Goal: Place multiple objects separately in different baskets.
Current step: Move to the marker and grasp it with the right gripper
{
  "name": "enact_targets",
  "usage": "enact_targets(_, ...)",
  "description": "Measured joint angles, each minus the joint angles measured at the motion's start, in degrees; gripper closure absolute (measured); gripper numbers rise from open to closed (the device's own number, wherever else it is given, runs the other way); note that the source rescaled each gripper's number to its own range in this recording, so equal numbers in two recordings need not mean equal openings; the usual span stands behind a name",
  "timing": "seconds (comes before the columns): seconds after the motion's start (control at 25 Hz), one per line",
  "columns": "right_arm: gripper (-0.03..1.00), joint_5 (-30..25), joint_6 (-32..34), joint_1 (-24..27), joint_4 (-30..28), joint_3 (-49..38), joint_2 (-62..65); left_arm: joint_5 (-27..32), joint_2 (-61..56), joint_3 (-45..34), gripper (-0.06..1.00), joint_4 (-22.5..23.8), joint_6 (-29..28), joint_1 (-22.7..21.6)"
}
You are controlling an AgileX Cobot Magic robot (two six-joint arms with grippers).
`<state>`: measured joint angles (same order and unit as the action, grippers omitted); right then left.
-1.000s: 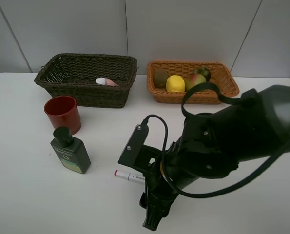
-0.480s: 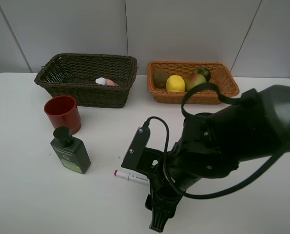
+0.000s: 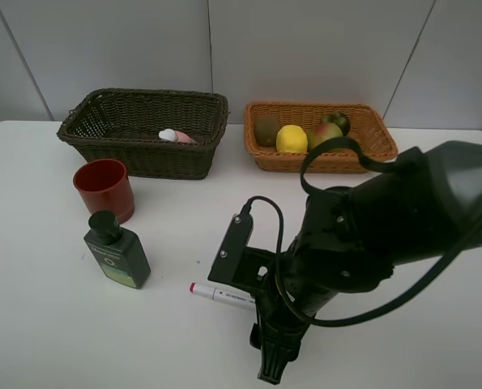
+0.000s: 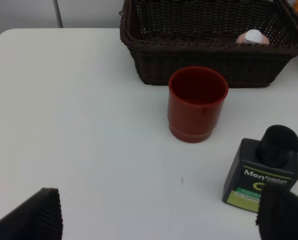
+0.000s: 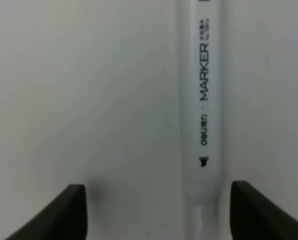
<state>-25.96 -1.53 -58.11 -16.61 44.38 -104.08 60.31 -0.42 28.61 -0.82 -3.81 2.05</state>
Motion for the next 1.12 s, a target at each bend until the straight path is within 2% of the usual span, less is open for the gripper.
enact_targets(0.4, 0.39, -0.62, -2.57, 0.0, 0.36, 0.0, 0.0, 0.0, 0.0, 0.0, -0.06, 0.0, 0.0, 0.0)
enact_targets(0.72, 0.39, 0.62, -2.77, 0.0, 3.42, 0.0, 0.0, 0.0, 0.0, 0.0, -0.06, 0.0, 0.0, 0.0)
enact_targets(1.12, 0.39, 0.94, -2.77, 0.0, 11.97, 0.0, 0.0, 0.0, 0.0, 0.0, -0.06, 0.0, 0.0, 0.0)
